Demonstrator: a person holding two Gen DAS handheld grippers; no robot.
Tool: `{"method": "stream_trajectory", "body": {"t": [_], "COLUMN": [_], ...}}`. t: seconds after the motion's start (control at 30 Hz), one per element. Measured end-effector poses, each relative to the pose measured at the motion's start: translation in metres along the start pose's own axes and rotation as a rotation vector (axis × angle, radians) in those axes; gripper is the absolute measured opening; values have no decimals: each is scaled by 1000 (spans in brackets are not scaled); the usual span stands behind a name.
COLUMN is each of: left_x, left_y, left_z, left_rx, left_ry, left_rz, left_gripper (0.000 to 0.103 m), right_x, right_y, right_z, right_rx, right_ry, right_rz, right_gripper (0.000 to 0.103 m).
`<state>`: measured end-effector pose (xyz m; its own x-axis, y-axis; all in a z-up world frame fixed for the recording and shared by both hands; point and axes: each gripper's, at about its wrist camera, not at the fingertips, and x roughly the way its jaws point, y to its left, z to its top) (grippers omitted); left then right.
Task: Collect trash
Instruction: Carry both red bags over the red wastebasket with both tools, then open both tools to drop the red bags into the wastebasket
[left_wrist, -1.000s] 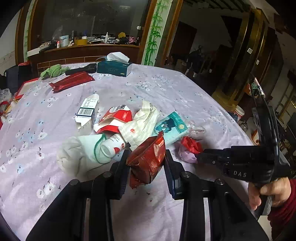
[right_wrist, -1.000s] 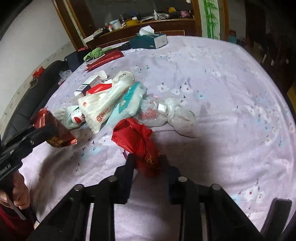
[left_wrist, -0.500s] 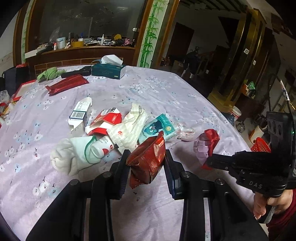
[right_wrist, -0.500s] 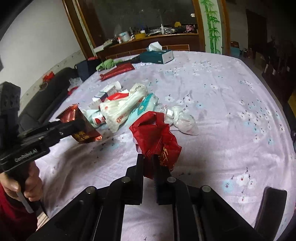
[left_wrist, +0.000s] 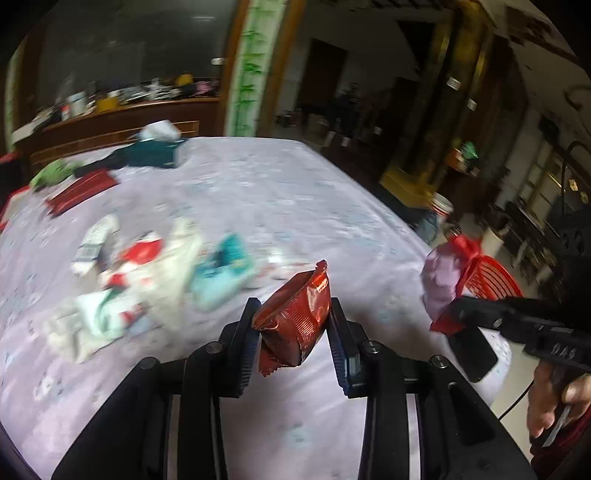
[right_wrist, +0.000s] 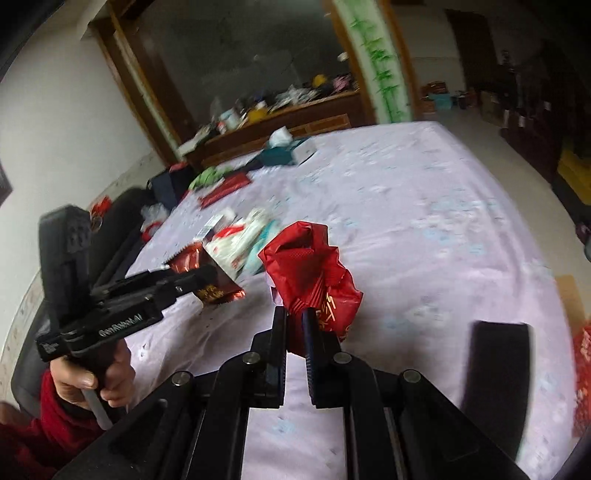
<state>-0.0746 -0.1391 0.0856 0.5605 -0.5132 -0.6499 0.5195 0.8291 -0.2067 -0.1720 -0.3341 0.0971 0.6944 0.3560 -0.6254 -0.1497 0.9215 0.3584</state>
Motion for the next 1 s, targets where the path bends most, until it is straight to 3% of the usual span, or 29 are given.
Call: {"method": "stream_trajectory", "body": {"t": [0.27, 0.53, 0.67, 0.8, 1.0], "left_x": [19, 52, 82, 109, 153], "left_y": [-79, -197, -263, -317, -373], "left_z": [13, 33, 39, 44, 37], "left_rx": [58, 189, 206, 264, 329], "left_ry": [47, 83, 173, 199, 206], "left_rz": [-152, -275, -416, -455, -423], "left_gripper": [34, 34, 34, 34, 34], "right_x": [-84, -155, -181, -192, -199], "right_y": [-65, -154, -205, -238, -291], "right_z": [-23, -46, -56, -58, -67], "right_rx": [133, 281, 390, 437, 520], "right_ry": [-126, -207, -238, -250, -242], "right_rz": [-79, -230, -249, -282, -329], "right_gripper": [9, 9, 9, 9, 10]}}
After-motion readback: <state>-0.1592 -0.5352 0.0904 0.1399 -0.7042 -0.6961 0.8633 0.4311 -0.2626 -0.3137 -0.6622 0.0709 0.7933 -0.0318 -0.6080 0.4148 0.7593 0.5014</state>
